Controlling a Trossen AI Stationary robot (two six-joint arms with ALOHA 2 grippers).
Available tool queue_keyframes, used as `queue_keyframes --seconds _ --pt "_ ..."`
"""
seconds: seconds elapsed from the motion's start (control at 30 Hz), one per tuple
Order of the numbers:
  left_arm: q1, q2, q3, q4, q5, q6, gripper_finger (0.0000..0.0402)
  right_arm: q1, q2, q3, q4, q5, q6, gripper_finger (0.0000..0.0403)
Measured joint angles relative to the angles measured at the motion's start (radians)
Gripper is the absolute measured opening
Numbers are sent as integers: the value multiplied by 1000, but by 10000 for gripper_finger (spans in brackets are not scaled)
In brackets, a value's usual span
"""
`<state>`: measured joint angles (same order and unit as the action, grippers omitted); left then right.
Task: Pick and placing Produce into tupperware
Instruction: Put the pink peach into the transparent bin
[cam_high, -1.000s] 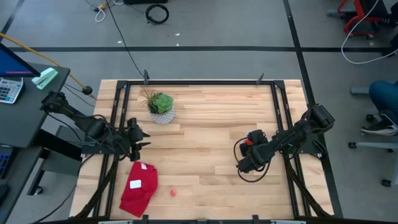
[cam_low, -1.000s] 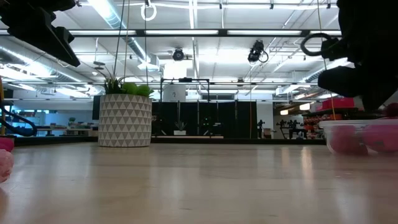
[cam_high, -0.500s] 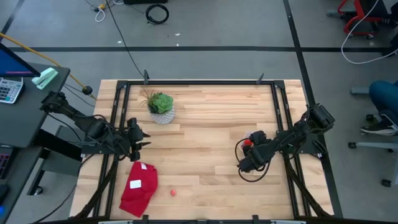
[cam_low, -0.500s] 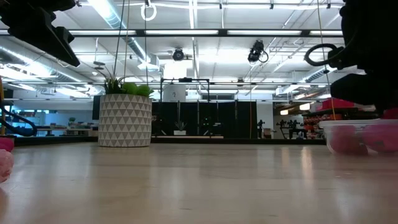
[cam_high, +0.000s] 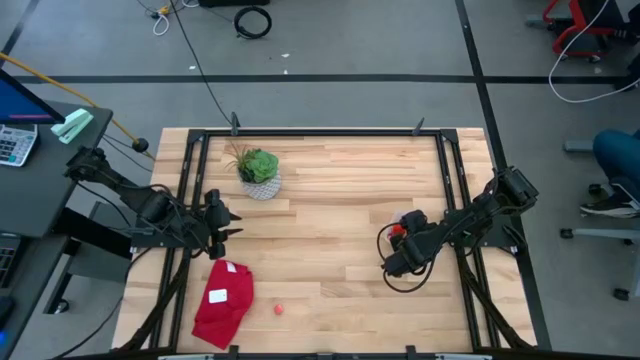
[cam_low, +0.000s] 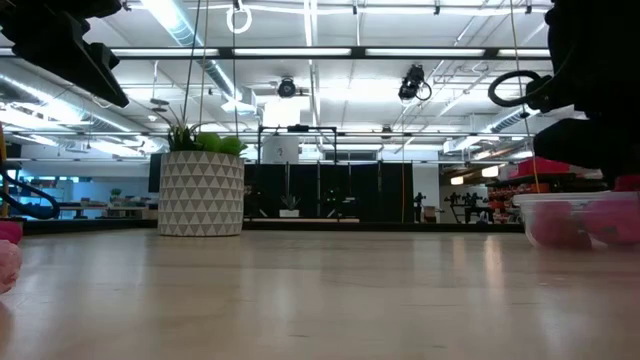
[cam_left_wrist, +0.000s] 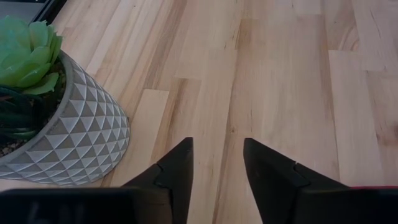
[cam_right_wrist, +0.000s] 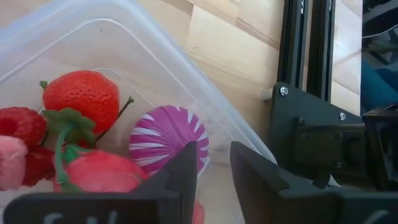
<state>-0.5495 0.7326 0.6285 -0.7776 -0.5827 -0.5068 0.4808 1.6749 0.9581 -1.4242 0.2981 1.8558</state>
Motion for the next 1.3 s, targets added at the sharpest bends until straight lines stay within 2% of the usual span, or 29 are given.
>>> queue_keyframes --seconds 0.33,0.43,0.57,0.7,0.77,0.87,1.03,1.13,1.2,1.3 --pt "0 0 0 0 0 0 141 0 -1 70 -3 2 -105 98" --pt "0 0 0 0 0 0 146 0 -1 102 -4 30 -106 98" --pt "0 0 0 0 0 0 152 0 -1 178 -1 127 -153 97" --pt "0 0 0 0 0 0 152 0 -2 272 79 277 -196 98" --pt "0 0 0 0 0 0 149 0 -2 307 192 353 -271 98" --pt "0 0 0 0 0 0 144 -1 -2 325 484 402 -503 98" --pt "0 0 0 1 0 0 138 1 21 291 1135 330 -1002 98" --pt "0 0 0 1 0 0 138 15 82 291 1401 299 -1244 98" --pt "0 0 0 2 0 0 140 16 143 290 1534 245 -1316 99" --pt "0 0 0 2 0 0 145 16 258 297 1661 158 -1295 101"
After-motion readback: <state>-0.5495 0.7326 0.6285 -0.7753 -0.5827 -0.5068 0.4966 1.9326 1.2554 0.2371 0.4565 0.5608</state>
